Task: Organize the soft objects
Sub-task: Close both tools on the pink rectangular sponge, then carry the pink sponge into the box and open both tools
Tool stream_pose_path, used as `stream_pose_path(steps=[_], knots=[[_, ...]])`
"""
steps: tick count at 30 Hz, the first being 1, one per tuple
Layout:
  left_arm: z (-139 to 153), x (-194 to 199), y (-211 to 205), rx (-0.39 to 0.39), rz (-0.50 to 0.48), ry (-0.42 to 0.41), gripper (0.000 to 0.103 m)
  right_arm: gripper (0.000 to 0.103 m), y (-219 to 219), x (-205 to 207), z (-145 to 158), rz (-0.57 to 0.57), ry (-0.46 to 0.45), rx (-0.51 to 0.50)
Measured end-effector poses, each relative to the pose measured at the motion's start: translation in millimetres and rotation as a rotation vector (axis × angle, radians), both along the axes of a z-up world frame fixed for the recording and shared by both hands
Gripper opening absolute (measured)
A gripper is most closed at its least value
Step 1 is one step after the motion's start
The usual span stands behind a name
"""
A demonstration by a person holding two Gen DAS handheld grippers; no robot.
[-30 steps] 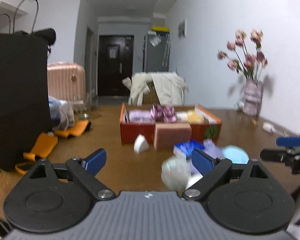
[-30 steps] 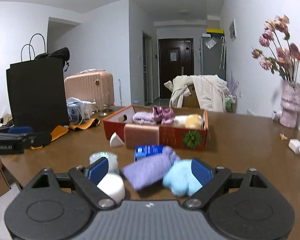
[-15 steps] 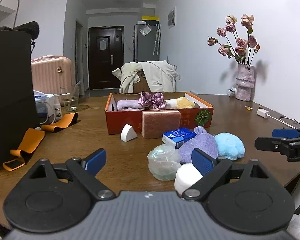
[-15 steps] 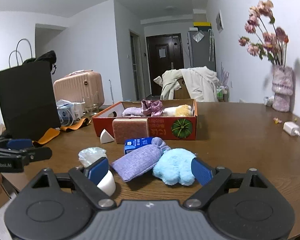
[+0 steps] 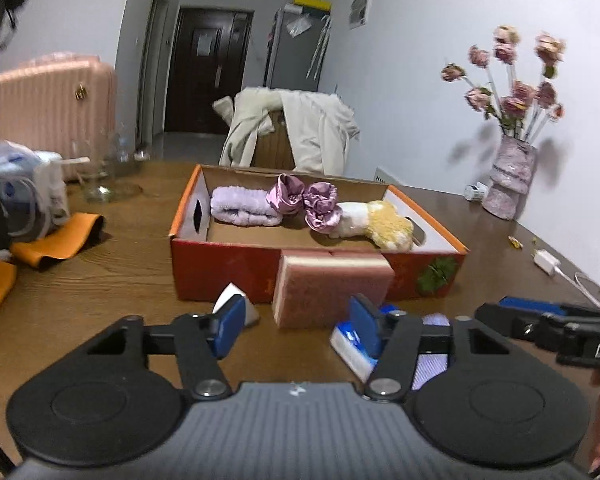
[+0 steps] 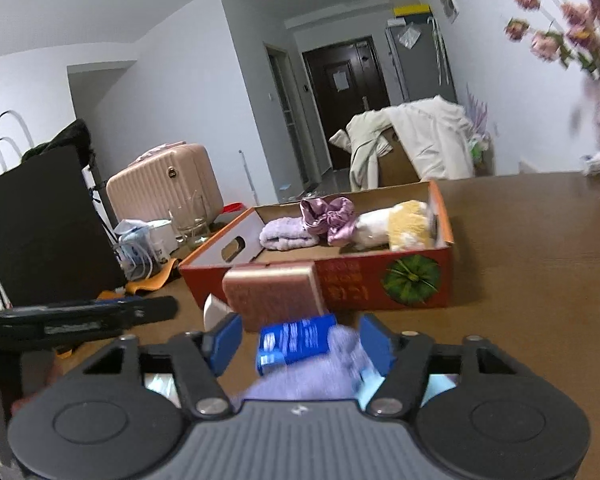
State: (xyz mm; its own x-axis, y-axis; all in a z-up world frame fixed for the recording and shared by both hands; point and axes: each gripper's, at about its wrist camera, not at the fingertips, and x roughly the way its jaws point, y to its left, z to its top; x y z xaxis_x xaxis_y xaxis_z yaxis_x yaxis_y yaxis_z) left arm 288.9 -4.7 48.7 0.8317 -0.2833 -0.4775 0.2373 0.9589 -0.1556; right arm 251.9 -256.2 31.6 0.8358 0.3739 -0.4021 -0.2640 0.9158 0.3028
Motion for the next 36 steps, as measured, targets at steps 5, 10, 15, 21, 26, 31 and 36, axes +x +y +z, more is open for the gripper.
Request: stream_pose_path(steps=[5, 10, 15, 21, 26, 31, 36], knots=[[-6, 58, -2, -0.053, -0.023, 0.063, 0.046, 0.051, 13, 66, -3, 0.033, 0.049, 0.055], [-16, 95, 6, -0.211, -0.059, 0.172, 0.029, 0.034, 24, 114, -11, 0.032, 0.099, 0.080], [-8, 87, 14, -0.258, -0.049, 0.162, 0.027, 0.021, 26, 114, -13, 0.015, 0.112, 0.086], [34, 17, 36, -0.260, -0.056, -0.038, 0.027, 0.021, 45, 65, 25, 0.066, 0.000, 0.075], [26, -30, 71, -0.278, -0.003, -0.010, 0.027, 0.021, 77, 26, 33, 0.143, -0.017, 0.061], [1, -65, 105, -0.313, 0.067, 0.069, 0.027, 0.021, 111, -7, 27, 0.209, 0.002, 0.042], [-19, -98, 125, -0.323, 0.078, 0.112, 0.027, 0.021, 141, -48, 22, 0.243, -0.020, -0.047]])
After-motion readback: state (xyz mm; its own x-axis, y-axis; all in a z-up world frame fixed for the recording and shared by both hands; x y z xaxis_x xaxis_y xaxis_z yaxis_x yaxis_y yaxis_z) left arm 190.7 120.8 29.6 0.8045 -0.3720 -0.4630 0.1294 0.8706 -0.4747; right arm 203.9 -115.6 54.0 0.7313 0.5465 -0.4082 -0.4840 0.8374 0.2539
